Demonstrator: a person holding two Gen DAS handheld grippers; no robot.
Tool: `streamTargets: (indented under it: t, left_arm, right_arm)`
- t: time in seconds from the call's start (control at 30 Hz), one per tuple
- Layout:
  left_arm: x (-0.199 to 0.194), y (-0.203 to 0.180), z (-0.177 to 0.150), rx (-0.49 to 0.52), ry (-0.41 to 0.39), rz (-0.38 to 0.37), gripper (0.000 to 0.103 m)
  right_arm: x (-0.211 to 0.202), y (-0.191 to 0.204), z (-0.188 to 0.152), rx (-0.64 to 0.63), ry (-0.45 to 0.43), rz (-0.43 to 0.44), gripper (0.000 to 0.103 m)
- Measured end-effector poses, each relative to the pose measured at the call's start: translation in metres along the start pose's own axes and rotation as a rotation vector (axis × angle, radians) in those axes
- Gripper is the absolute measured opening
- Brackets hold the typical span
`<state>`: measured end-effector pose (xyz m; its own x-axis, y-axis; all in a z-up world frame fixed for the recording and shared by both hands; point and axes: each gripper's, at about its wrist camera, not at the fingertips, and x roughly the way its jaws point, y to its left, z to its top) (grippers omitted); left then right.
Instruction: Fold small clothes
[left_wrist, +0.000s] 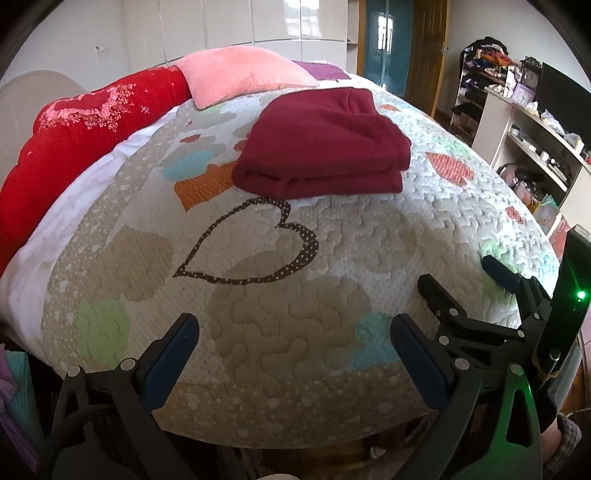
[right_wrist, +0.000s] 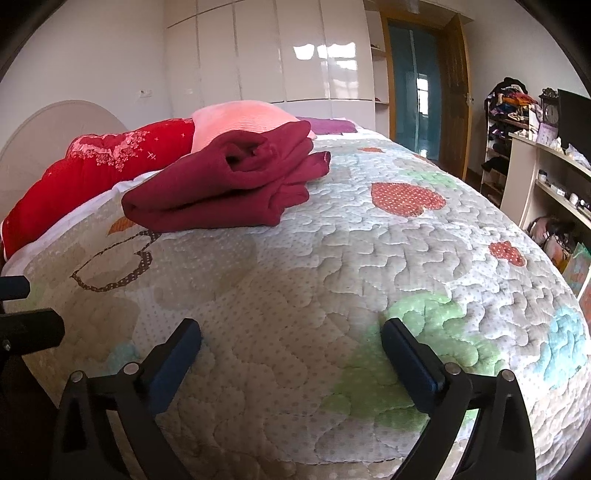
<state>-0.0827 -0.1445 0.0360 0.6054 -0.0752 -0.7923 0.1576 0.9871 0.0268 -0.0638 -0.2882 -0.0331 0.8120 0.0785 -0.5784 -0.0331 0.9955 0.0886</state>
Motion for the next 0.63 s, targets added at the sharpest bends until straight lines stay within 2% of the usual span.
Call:
streamTargets:
  t: [0.17, 0.37, 0.43, 0.63]
  left_arm:
    - [0.012, -0.003, -0.004, 0.005, 0.064, 0.004, 0.103]
    - [0.04, 0.002, -0.013, -0.022, 0.215, 0.011, 0.103]
    - [0.045, 0.004, -0.015, -0.03, 0.243, 0.013, 0.103]
    - [0.041, 0.001, -0.016, -0.026, 0.227, -0.004, 0.103]
  right_arm:
    - [0.003, 0.003, -0.004, -0.043, -0.023, -0.019, 0.102]
    - [0.003, 0.004, -0.007, -0.057, -0.045, -0.027, 0.102]
    - [0.002, 0.005, -0.008, -0.062, -0.055, -0.032, 0.102]
    - [0.003, 0.004, -0.009, -0.068, -0.068, -0.031, 0.102]
